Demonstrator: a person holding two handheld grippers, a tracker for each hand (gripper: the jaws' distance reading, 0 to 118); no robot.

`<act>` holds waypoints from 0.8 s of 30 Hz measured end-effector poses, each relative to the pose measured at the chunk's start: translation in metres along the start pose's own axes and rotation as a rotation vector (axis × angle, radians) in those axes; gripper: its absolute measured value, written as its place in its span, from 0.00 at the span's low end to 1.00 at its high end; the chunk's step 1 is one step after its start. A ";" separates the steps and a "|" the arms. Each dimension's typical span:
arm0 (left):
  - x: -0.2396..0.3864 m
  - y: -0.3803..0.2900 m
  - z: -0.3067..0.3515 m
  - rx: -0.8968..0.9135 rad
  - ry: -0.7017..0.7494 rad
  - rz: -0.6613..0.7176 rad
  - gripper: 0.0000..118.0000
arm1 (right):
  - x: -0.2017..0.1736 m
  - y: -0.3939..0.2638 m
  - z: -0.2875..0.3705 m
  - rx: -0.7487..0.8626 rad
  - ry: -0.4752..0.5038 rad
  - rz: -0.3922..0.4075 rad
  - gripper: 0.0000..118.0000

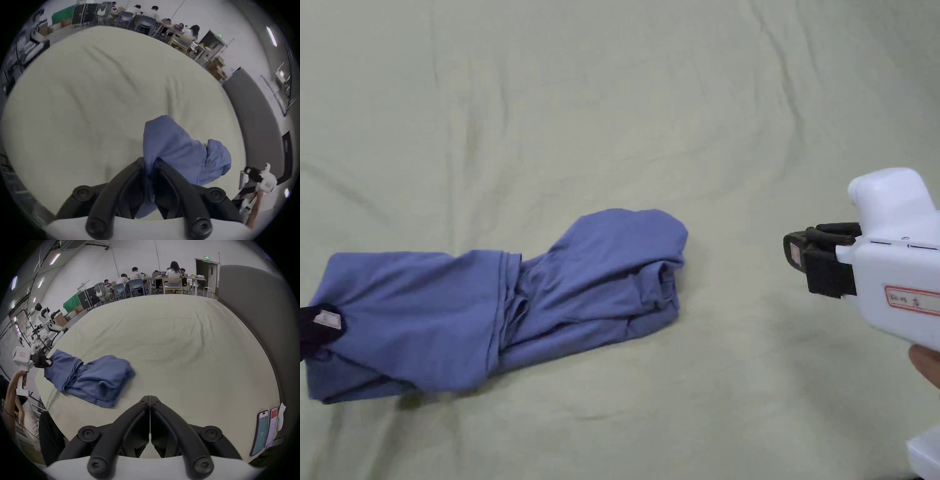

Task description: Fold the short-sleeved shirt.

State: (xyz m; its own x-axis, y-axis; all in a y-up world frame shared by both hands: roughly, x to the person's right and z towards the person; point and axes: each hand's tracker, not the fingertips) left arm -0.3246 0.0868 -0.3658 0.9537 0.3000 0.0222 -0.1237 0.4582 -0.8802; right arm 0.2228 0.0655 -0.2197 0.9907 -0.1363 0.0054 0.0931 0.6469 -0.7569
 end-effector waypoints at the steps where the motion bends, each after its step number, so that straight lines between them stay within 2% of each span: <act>1: 0.009 0.001 0.004 -0.003 0.027 -0.034 0.08 | 0.002 0.000 -0.001 0.003 0.002 -0.004 0.03; 4: 0.051 0.001 0.004 0.002 -0.007 -0.084 0.08 | 0.002 0.002 -0.001 0.005 -0.005 -0.009 0.03; 11: 0.176 0.001 -0.054 -0.098 -0.304 -0.219 0.08 | 0.010 0.001 0.009 0.023 -0.007 -0.025 0.03; 15: 0.234 -0.015 -0.104 -0.206 -0.349 -0.292 0.08 | 0.019 -0.005 0.014 0.020 -0.022 -0.044 0.03; 19: 0.257 -0.032 -0.134 -0.279 -0.352 -0.306 0.09 | 0.025 -0.011 0.014 0.001 -0.041 -0.055 0.03; 20: 0.257 -0.033 -0.139 -0.300 -0.350 -0.303 0.27 | 0.026 -0.012 0.014 -0.005 -0.043 -0.055 0.03; 21: 0.252 -0.032 -0.144 -0.337 -0.380 -0.255 0.53 | 0.026 -0.013 0.013 -0.009 -0.041 -0.057 0.03; 22: 0.243 -0.029 -0.148 -0.378 -0.458 -0.179 0.71 | 0.028 -0.014 0.012 -0.012 -0.037 -0.058 0.03; 23: 0.236 -0.029 -0.147 -0.418 -0.579 -0.066 0.78 | 0.027 -0.014 0.011 -0.014 -0.033 -0.061 0.03; 24: 0.227 -0.027 -0.138 -0.431 -0.632 -0.002 0.78 | 0.026 -0.014 0.010 -0.016 -0.029 -0.062 0.03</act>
State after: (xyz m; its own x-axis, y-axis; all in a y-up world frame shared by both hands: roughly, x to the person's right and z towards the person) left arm -0.0669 0.0271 -0.4021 0.5996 0.7805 0.1770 0.1194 0.1315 -0.9841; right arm 0.2482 0.0603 -0.2021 0.9856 -0.1534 0.0712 0.1527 0.6259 -0.7648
